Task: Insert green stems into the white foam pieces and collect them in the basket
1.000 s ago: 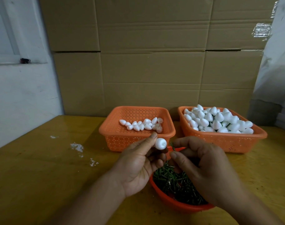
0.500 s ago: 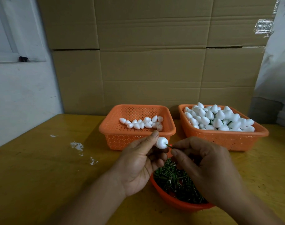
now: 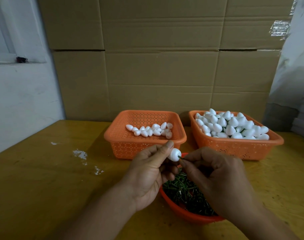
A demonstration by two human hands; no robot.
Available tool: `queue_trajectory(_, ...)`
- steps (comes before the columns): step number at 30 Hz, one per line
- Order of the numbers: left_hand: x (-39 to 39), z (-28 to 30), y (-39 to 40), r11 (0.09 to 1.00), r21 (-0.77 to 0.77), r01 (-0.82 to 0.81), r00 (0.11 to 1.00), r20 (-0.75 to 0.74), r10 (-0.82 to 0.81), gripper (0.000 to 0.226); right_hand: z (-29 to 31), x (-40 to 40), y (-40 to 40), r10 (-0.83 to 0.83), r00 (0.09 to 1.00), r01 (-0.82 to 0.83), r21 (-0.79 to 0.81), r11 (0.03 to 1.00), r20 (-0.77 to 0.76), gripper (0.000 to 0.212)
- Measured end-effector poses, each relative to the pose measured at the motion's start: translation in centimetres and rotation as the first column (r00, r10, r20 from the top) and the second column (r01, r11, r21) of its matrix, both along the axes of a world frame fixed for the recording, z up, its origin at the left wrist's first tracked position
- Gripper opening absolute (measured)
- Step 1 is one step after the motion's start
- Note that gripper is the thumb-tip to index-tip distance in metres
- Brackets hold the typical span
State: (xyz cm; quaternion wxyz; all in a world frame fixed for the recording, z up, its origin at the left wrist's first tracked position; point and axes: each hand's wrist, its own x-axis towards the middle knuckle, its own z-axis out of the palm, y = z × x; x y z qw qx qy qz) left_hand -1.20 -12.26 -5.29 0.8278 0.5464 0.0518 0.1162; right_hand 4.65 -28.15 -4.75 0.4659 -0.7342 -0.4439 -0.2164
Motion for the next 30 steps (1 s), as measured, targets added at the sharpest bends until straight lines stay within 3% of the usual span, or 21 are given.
queue_trajectory(6, -0.05, 0.01, -0.13, 0.999, 0.053, 0.005, 1.000, 0.027, -0.007, 0.029, 0.19, -0.16, -0.19, -0.017, 0.999, 0.018, -0.026, 0.999, 0.042, 0.004)
queue_trajectory(13, -0.04, -0.04, -0.31, 0.994, 0.095, -0.051, 0.995, 0.088, 0.043, 0.029, -0.02, -0.06, -0.05, -0.009, 1.000, 0.008, -0.021, 1.000, -0.023, 0.005)
queue_trajectory(18, 0.04, -0.15, -0.42, 0.974, 0.176, -0.144, 0.972, 0.212, 0.106, 0.037, -0.04, -0.29, 0.25, 0.071, 0.985, -0.059, 0.081, 0.995, -0.155, 0.015)
queue_trajectory(24, 0.11, -0.45, 0.00, 0.969, 0.237, -0.066, 0.957, 0.292, -0.006, 0.020, 0.03, -0.05, 0.26, 0.124, 0.953, -0.086, 0.146, 0.986, -0.277, 0.011)
queue_trajectory(30, 0.11, -0.89, -0.10, 0.881, 0.426, -0.208, 0.925, 0.378, 0.036, 0.024, -0.35, -0.14, 0.52, 0.117, 0.951, -0.080, 0.137, 0.987, -0.285, 0.010)
